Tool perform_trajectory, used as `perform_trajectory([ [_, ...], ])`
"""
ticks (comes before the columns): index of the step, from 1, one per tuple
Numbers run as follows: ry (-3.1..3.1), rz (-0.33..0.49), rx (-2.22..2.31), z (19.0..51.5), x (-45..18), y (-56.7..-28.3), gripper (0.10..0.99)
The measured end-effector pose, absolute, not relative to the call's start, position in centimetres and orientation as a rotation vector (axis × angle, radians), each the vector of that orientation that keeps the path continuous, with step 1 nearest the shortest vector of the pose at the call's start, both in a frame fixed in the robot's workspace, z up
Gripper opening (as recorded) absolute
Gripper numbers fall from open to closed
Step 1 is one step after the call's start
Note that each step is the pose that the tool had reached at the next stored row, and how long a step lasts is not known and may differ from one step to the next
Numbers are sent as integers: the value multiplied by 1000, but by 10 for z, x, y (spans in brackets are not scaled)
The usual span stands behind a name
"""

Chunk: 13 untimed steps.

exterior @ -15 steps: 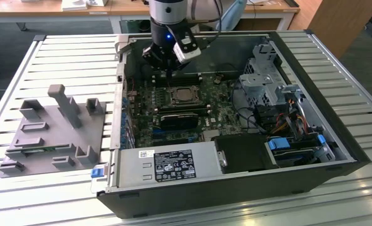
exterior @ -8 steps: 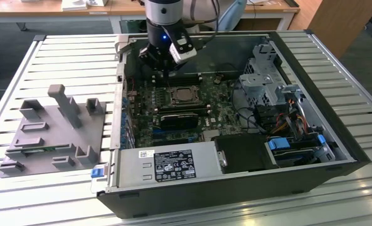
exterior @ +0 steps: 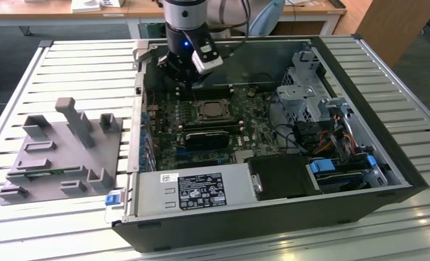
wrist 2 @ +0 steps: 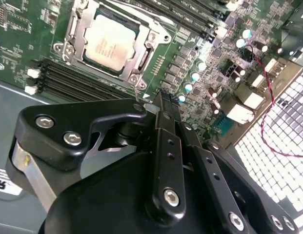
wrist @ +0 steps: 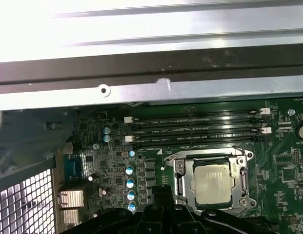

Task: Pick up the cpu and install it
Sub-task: 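Install the first cpu locking lever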

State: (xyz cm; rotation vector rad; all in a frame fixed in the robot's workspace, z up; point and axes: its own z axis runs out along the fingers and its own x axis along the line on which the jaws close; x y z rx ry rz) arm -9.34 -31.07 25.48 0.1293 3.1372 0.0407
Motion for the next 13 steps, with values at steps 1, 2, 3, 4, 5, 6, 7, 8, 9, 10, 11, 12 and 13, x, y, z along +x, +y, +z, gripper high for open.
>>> perform_trajectory([
  [1,3137,41,129,254,-94,-310,106],
  [2,3137,41,128,254,-95,-309,106],
  [3,3137,41,128,253,-96,-308,106],
  [4,3137,41,127,253,-97,-307,106],
  [5,3137,41,126,252,-98,-306,106],
  [6,3137,41,126,252,-98,-304,106],
  [7,3137,41,125,251,-99,-302,106],
  [8,3137,41,124,251,-99,-300,106],
  [9,3138,41,124,251,-99,-298,106],
  [10,3138,41,123,251,-100,-296,106],
  [11,3137,41,123,251,-100,-294,106],
  [12,3138,41,122,251,-100,-293,106],
  [13,3137,41,122,251,-100,-292,106],
])
